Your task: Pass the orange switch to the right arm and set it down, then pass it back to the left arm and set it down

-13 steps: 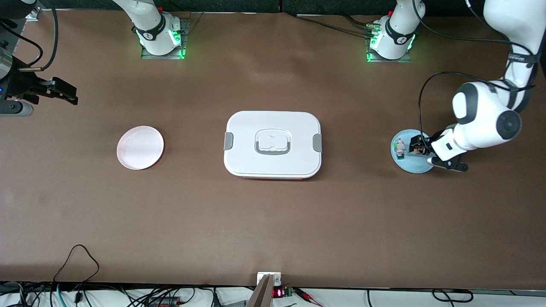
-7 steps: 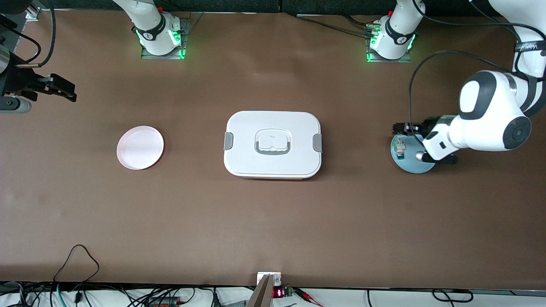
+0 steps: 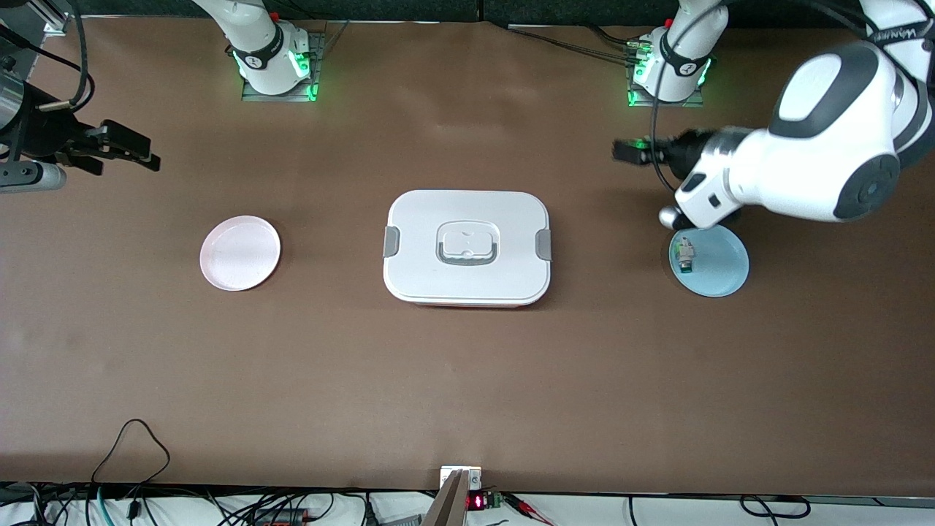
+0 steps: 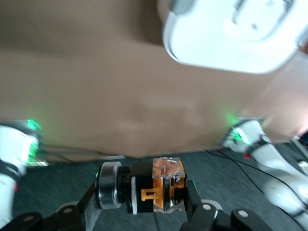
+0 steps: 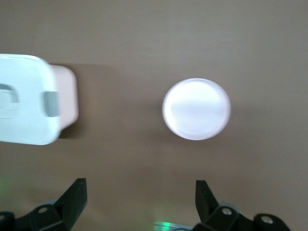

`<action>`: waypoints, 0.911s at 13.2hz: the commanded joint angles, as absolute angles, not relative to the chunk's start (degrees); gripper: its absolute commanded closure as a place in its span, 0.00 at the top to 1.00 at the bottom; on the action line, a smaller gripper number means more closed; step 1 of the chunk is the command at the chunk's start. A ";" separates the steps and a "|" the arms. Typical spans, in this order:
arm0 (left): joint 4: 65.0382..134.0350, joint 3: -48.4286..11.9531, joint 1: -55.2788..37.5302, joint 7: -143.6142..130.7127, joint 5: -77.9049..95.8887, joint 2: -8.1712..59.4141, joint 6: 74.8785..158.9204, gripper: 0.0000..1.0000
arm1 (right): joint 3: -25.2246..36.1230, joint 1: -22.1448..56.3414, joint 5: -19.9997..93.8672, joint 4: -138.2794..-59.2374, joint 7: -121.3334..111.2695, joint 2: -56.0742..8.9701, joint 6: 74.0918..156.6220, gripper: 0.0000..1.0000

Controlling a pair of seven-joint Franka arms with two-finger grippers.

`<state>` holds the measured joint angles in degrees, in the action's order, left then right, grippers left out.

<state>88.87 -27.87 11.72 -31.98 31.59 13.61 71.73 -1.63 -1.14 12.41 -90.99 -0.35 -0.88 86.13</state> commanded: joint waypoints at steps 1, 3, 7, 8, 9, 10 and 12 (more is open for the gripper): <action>88.24 -30.31 12.22 -40.65 39.60 11.34 70.31 0.04 | -2.02 -1.23 19.66 -90.44 -0.18 -1.40 85.87 1.00; 84.75 -31.55 11.52 -50.40 46.29 11.95 70.93 0.04 | -2.20 -1.14 24.42 -90.53 -0.44 -2.63 86.57 1.00; 84.11 -32.61 8.18 -66.59 56.32 12.13 82.67 0.04 | -2.20 -0.88 41.25 -90.70 -1.67 -6.05 85.87 1.00; 84.02 -32.61 6.17 -70.01 57.12 12.83 85.92 0.04 | -2.20 -0.62 46.09 -91.23 -2.28 -6.59 86.74 1.00; 84.02 -32.52 4.76 -73.53 59.04 13.53 89.26 0.04 | -2.20 -0.09 49.71 -91.40 -3.50 -6.59 87.44 1.00; 84.02 -32.52 4.22 -76.17 60.98 14.32 91.91 0.04 | -2.28 1.22 51.92 -92.02 -3.95 -6.68 89.02 1.00; 84.02 -32.52 4.04 -78.65 63.09 15.38 95.25 0.04 | -2.29 3.60 55.00 -93.77 -4.57 -6.33 90.70 1.00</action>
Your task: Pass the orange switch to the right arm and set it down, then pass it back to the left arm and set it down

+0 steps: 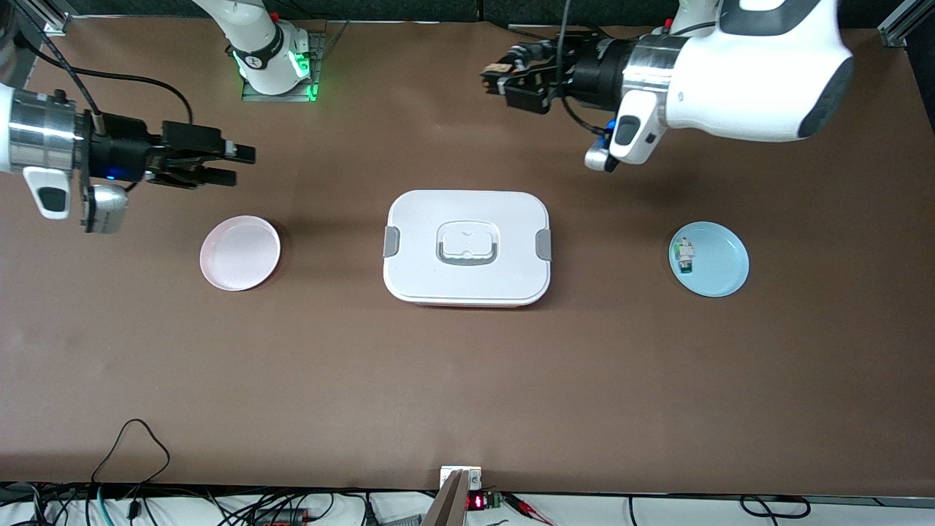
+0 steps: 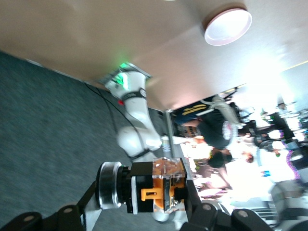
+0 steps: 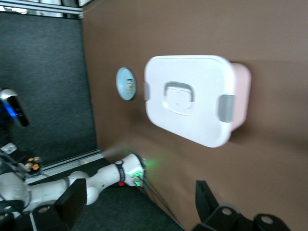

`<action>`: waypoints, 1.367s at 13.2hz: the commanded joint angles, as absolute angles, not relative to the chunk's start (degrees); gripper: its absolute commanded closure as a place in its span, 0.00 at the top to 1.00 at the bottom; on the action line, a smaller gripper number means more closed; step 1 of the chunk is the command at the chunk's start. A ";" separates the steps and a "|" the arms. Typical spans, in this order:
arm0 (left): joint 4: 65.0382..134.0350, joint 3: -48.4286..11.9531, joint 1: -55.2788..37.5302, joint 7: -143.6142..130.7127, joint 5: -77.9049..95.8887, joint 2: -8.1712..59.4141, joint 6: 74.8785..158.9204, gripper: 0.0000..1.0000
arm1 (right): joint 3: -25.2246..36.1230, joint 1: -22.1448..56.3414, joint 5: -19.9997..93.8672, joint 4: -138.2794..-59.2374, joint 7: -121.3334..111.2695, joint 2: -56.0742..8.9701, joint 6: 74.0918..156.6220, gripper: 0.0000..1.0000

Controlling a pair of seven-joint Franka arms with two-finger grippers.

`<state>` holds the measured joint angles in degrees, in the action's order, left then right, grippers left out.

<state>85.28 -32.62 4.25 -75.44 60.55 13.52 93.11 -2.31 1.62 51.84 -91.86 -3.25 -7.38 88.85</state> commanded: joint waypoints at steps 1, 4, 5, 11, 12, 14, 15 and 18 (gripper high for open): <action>84.11 -32.52 3.87 -79.01 64.67 15.47 97.71 0.03 | -2.29 4.13 56.50 -94.39 -5.96 -6.15 90.79 1.00; 84.11 -32.43 2.03 -81.38 69.16 17.75 102.46 0.03 | -2.37 4.66 64.22 -98.86 -9.48 -5.45 91.93 1.00; 84.11 -32.43 0.28 -81.56 69.52 17.93 104.48 0.03 | -2.37 4.66 67.38 -100.36 -11.49 -5.45 92.19 1.00; 84.02 -32.17 -1.76 -82.26 69.78 18.98 106.08 0.03 | -2.63 4.66 82.77 -106.69 -25.30 -5.01 91.32 1.00; 84.02 -32.17 -1.50 -82.27 69.96 19.07 106.08 0.03 | -2.72 4.83 84.01 -107.83 -25.92 -5.01 91.06 1.00; 84.02 -32.17 -1.32 -82.35 70.05 19.16 106.00 0.03 | -2.81 5.79 85.77 -108.98 -26.71 -5.01 90.62 1.00; 84.02 -32.17 -1.41 -82.35 70.05 19.51 106.00 0.03 | -2.73 7.37 87.17 -109.42 -27.07 -4.92 91.22 1.00; 83.94 -32.17 -1.41 -82.35 69.96 19.69 106.00 0.03 | -2.81 11.33 91.13 -110.65 -26.98 -3.78 96.57 1.00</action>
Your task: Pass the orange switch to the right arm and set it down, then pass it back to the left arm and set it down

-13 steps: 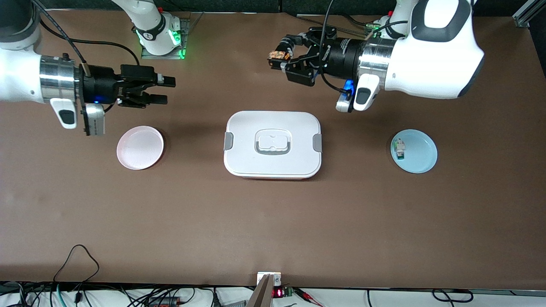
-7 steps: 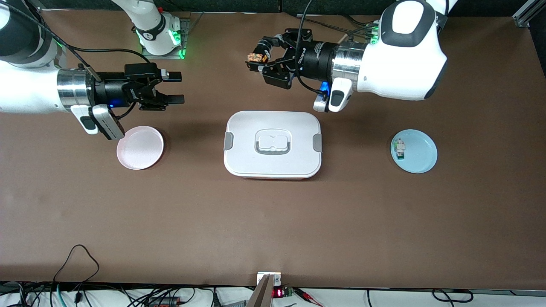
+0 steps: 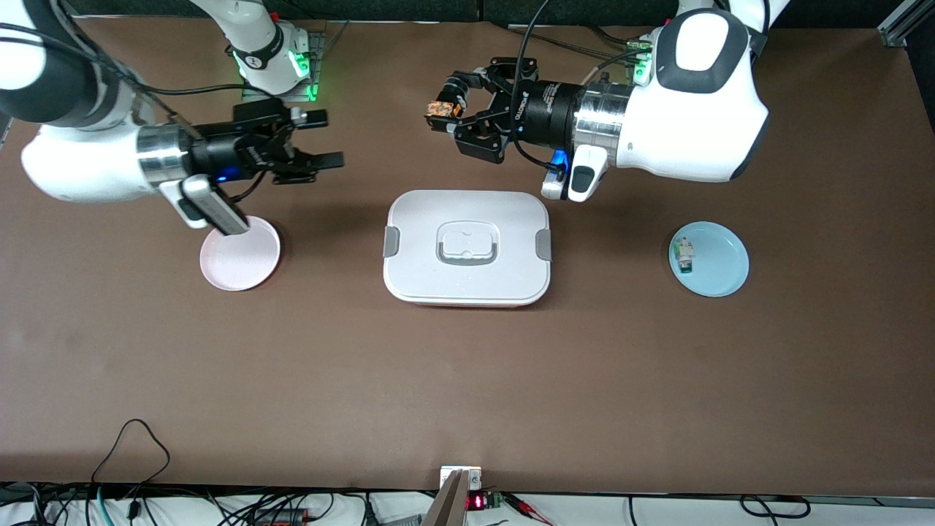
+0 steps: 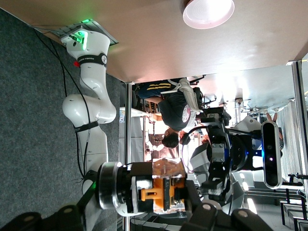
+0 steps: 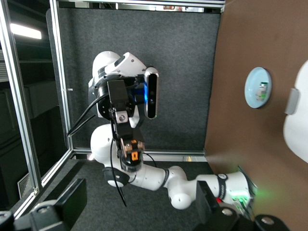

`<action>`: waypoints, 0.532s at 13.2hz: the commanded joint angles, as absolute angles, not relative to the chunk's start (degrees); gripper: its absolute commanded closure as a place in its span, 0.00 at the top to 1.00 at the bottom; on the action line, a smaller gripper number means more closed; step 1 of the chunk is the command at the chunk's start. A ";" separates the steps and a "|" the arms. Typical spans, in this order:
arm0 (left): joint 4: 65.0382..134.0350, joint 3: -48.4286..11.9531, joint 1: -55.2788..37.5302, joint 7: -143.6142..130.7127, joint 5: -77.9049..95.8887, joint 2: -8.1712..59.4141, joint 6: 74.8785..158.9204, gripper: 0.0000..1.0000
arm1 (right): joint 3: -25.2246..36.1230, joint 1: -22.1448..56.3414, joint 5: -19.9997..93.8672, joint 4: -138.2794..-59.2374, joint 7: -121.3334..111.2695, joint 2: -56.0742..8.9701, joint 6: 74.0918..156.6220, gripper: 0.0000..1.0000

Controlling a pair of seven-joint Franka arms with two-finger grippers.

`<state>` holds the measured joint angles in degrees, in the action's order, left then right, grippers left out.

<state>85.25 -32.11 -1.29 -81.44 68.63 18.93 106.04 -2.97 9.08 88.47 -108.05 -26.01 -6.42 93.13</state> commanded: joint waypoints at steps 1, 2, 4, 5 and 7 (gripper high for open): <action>83.94 -32.17 -1.32 -82.35 70.05 19.69 105.91 0.03 | -2.90 12.38 92.01 -110.74 -26.98 -3.61 97.72 1.00; 83.94 -32.17 -1.32 -82.35 70.14 19.77 105.91 0.03 | -3.34 12.65 93.15 -111.18 -26.90 -3.43 98.34 1.00; 83.94 -32.17 -1.23 -82.35 70.84 19.86 106.00 0.03 | -4.39 12.66 98.32 -114.15 -27.24 -3.17 98.35 1.00; 83.94 -32.17 -1.14 -82.35 70.84 19.78 105.91 0.03 | -4.66 12.83 99.83 -114.95 -28.55 -2.99 98.52 1.00; 83.94 -32.08 -1.05 -82.35 71.19 19.86 105.91 0.03 | -4.75 13.18 100.72 -115.05 -29.35 -2.99 98.96 1.00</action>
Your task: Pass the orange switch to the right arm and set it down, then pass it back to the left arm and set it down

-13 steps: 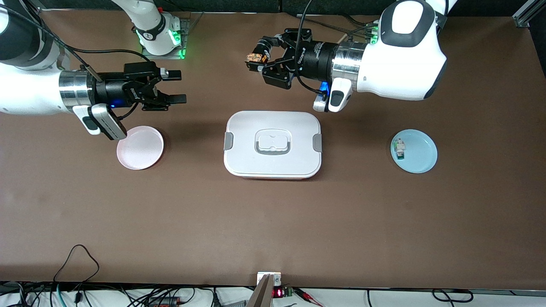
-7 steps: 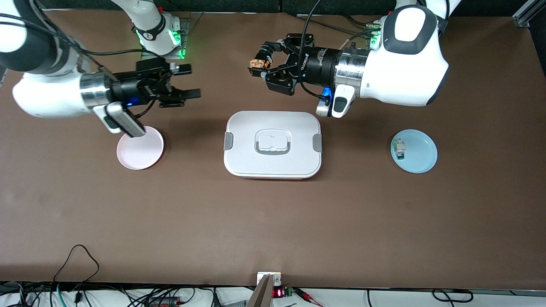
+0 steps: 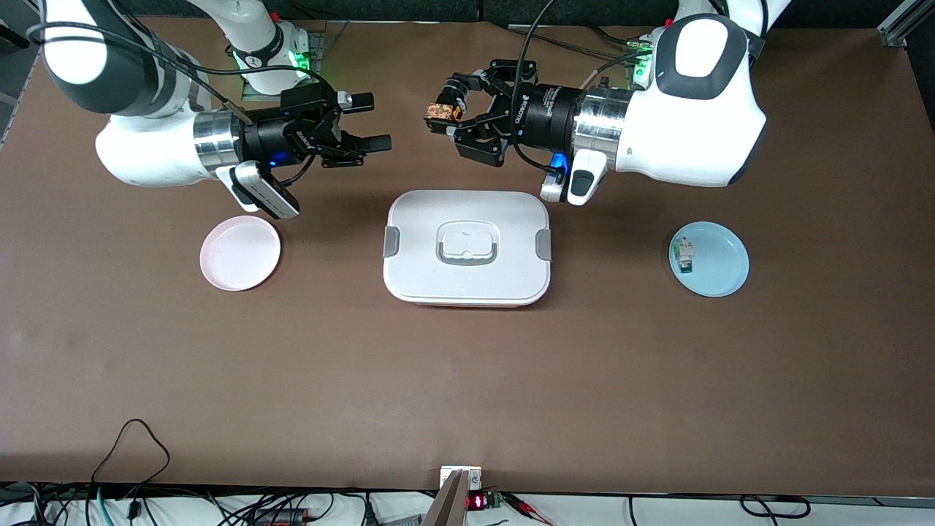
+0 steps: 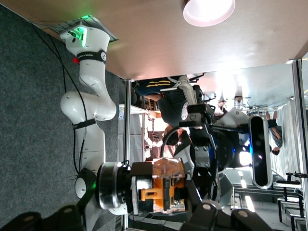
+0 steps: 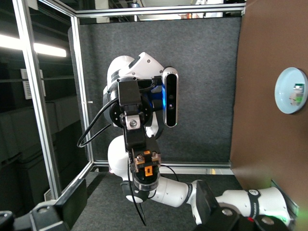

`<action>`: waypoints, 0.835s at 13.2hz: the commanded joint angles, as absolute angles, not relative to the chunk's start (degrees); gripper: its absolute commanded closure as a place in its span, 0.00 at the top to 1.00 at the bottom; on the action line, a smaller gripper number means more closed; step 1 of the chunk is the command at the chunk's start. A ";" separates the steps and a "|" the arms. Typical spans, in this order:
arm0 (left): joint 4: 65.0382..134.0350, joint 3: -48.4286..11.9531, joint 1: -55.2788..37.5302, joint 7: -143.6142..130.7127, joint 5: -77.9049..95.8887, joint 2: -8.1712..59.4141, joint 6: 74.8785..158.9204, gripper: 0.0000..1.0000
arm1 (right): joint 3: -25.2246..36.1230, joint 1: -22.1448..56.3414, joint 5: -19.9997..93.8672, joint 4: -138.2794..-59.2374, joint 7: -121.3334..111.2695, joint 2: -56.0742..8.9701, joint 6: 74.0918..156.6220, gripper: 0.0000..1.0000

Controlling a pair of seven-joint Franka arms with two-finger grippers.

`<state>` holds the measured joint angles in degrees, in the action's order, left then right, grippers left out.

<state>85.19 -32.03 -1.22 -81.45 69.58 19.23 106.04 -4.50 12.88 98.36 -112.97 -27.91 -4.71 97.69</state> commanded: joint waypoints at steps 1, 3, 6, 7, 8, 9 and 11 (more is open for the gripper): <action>83.94 -32.08 -1.14 -82.35 71.19 19.86 105.91 0.03 | -4.75 13.62 101.42 -115.14 -29.36 -2.99 99.14 1.00; 83.94 -32.08 -1.14 -82.35 71.19 19.86 105.91 0.03 | -4.75 14.67 103.79 -115.40 -29.79 -2.90 100.36 1.00; 83.94 -32.08 -1.06 -82.44 71.19 19.86 105.91 0.03 | -5.10 17.57 107.56 -115.40 -31.29 -2.99 104.84 0.99; 83.94 -32.08 -1.05 -82.44 71.19 19.86 105.91 0.03 | -5.97 17.75 108.01 -115.40 -31.29 -2.99 106.68 0.99; 83.94 -32.08 -1.05 -82.44 71.28 19.86 105.91 0.03 | -6.41 17.75 108.02 -115.40 -31.38 -2.90 107.92 0.99; 83.94 -31.99 -1.14 -82.44 71.45 19.86 105.91 0.03 | -6.76 17.75 108.02 -115.40 -31.81 -2.99 108.89 0.99; 83.94 -31.99 -1.14 -82.44 71.89 19.86 105.91 0.03 | -7.38 18.54 108.28 -115.40 -32.08 -2.99 111.08 0.99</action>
<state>85.19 -31.99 -1.10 -81.60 70.07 19.25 106.04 -6.78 17.94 106.63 -113.71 -30.51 -4.63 108.80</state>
